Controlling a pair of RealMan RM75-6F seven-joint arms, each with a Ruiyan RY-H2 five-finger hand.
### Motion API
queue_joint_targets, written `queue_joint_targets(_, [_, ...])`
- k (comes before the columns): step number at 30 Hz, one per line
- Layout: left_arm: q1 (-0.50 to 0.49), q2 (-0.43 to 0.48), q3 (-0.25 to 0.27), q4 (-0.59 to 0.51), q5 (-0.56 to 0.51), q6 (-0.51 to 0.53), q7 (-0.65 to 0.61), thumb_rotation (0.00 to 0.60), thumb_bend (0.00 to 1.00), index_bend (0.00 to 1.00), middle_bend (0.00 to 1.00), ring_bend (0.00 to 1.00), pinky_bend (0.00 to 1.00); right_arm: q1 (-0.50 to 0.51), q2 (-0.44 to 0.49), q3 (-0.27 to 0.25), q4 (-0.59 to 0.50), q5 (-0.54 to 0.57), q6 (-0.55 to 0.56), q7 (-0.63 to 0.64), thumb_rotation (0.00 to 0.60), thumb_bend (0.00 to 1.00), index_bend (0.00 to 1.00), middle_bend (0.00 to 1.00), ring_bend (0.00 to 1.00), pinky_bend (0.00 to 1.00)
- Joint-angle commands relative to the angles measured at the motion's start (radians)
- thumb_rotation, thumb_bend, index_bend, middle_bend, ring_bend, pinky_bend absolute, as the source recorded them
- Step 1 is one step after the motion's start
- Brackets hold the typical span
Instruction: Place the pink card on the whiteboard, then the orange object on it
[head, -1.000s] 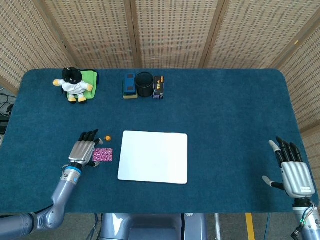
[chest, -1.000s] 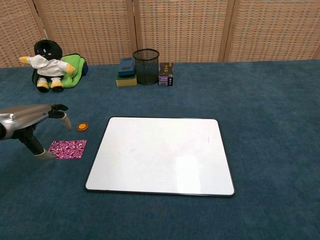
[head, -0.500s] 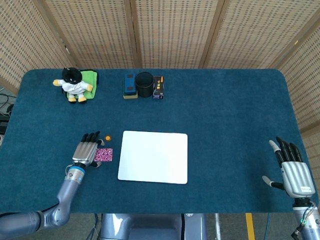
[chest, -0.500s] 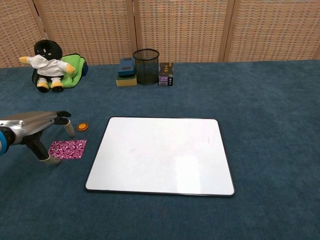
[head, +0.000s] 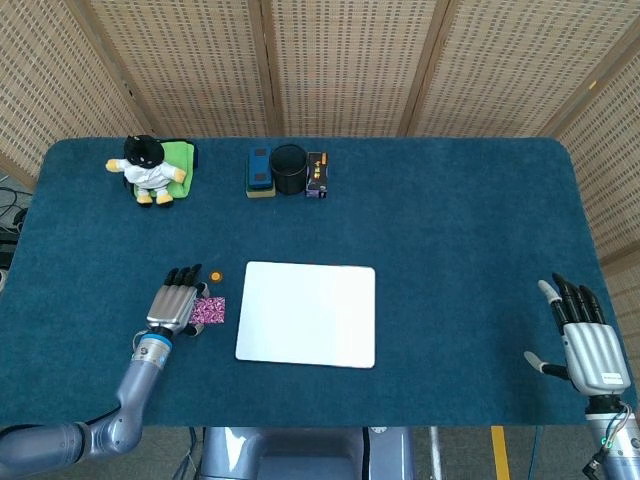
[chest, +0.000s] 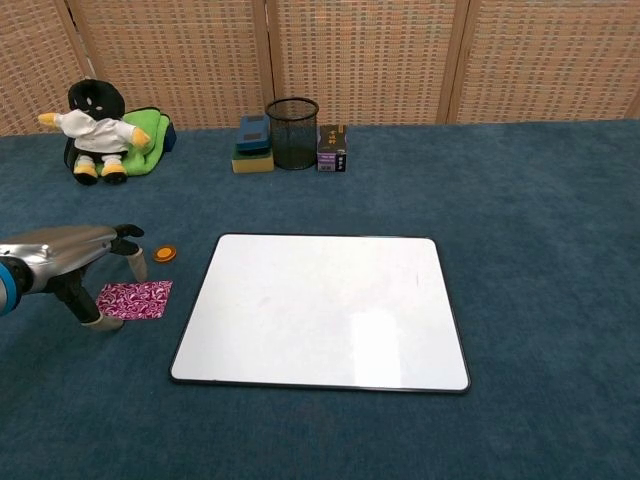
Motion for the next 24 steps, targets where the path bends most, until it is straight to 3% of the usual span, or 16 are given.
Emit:
queue_joint_targets(1, [0.002,0.007,0.000,-0.004,0.006,0.007,-0.008,0.600,0.23,0.50,0.00,0.00,0.00,0.000,0.000,0.000,-0.001,0.000,0.000,0.000,0.600,0.00,0.00,0.00,0.00,0.00])
queue_joint_targets(15, [0.009,0.063,-0.011,-0.064,0.054,0.052,-0.033,0.600,0.23,0.50,0.00,0.00,0.00,0.001,0.001,0.000,-0.003,0.003,-0.002,-0.004,0.600,0.00,0.00,0.00,0.00,0.00])
queue_joint_targets(24, [-0.019,0.090,-0.035,-0.140,0.185,0.031,-0.110,0.600,0.22,0.50,0.00,0.00,0.00,0.000,0.000,0.000,-0.005,0.002,0.000,-0.009,0.600,0.00,0.00,0.00,0.00,0.00])
